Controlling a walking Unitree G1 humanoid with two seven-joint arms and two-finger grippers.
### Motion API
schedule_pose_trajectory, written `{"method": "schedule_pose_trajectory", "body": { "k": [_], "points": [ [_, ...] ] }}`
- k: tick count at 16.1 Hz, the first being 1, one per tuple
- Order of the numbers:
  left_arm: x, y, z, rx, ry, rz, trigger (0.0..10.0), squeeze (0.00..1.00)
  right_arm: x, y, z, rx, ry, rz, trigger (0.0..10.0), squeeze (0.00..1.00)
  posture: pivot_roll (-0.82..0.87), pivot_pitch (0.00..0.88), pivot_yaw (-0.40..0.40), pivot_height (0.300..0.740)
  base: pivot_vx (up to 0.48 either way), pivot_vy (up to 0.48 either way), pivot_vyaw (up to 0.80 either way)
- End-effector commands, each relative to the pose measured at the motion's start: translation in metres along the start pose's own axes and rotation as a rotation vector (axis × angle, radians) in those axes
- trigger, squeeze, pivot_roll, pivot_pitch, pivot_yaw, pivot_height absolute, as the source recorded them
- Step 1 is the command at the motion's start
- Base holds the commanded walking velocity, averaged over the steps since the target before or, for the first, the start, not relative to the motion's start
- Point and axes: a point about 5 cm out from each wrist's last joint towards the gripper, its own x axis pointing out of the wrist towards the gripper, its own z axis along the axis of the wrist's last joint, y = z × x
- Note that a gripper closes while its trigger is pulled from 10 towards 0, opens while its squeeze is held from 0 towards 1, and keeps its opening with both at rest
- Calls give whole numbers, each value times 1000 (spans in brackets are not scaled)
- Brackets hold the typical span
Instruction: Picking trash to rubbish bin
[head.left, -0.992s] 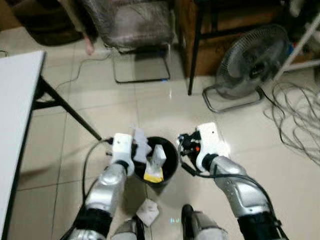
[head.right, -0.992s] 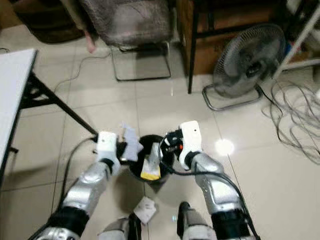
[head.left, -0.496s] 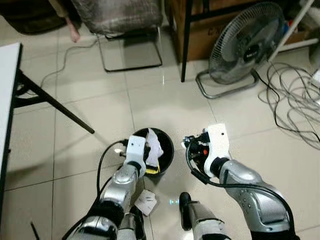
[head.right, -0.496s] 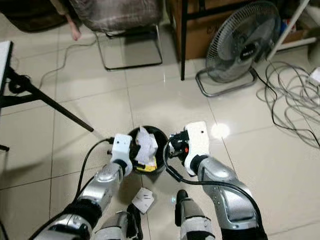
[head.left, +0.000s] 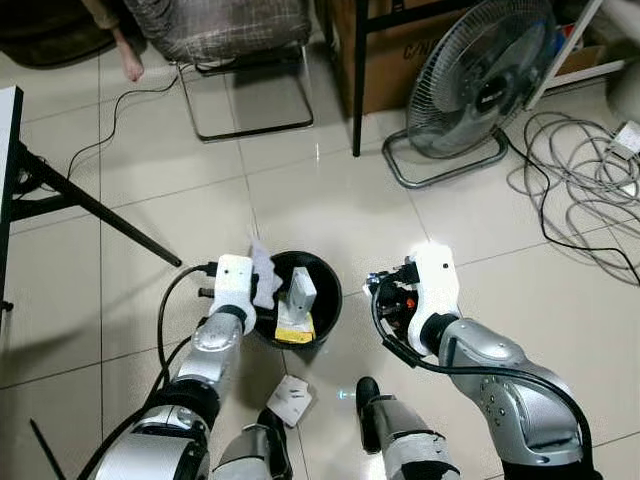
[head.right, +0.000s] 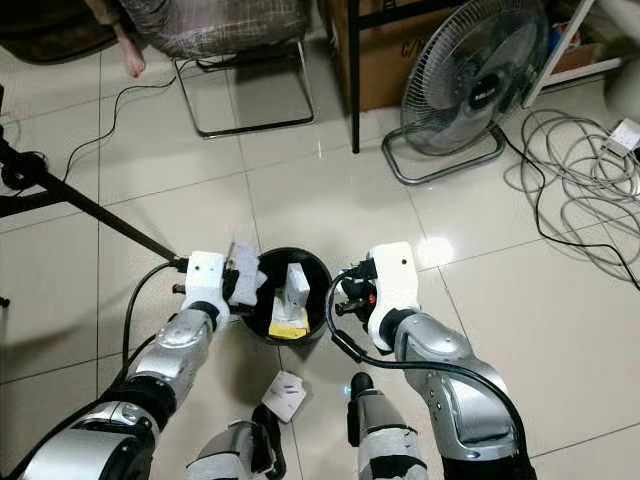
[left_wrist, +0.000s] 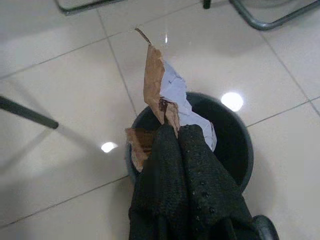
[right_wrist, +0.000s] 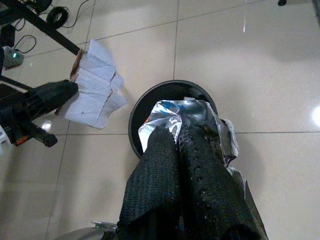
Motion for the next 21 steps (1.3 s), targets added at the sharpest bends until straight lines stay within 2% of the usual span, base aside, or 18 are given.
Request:
{"method": "schedule_pose_trajectory", "body": {
  "k": [1, 6, 7, 8, 10, 11, 14, 15, 16, 17, 21],
  "points": [
    [-4, 3, -12, -3, 40, 23, 0, 0, -2, 4, -1, 12, 6, 13, 10000, 0, -326, 366, 84, 740, 0, 0, 0],
    [-3, -11, -13, -15, 40, 0, 0, 0, -4, 1, -1, 7, 12, 3, 10000, 0, -338, 367, 78, 740, 0, 0, 0],
    [-2, -12, -13, -19, 40, 1, 902, 0, -4, 1, -1, 7, 12, 4, 10000, 0, -339, 368, 76, 740, 0, 0, 0],
    [-2, -12, -12, -24, 37, 3, 3137, 0, -5, 1, -1, 7, 14, 6, 10000, 0, -338, 367, 74, 740, 0, 0, 0],
    [-2, -8, -11, -28, 32, 16, 5569, 0, -5, 1, -2, 5, 17, 8, 10000, 0, -332, 370, 69, 740, 0, 0, 0],
    [-2, -3, -12, -34, 38, 27, 10000, 0, -4, 1, -2, 5, 20, 11, 10000, 0, -332, 372, 69, 740, 0, 0, 0],
    [-4, 2, -16, -40, 53, 38, 10000, 0, -4, 1, -2, 4, 21, 14, 10000, 0, -335, 373, 69, 740, 0, 0, 0],
    [-4, 0, -17, -45, 53, 35, 10000, 494, -4, 1, -2, 4, 23, 12, 10000, 0, -335, 373, 69, 740, 0, 0, 0],
    [-4, 0, -16, -47, 52, 35, 10000, 945, -4, 1, -2, 4, 23, 12, 10000, 0, -335, 373, 69, 740, 0, 0, 0],
    [-3, -3, -15, -55, 51, 29, 10000, 1000, -5, 1, -2, 3, 24, 11, 10000, 0, -337, 373, 68, 740, 0, 0, 0],
    [-3, -6, -15, -61, 48, 20, 10000, 1000, -4, 1, -1, 1, 22, 10, 10000, 0, -337, 373, 68, 740, 0, 0, 0]
  ]
}}
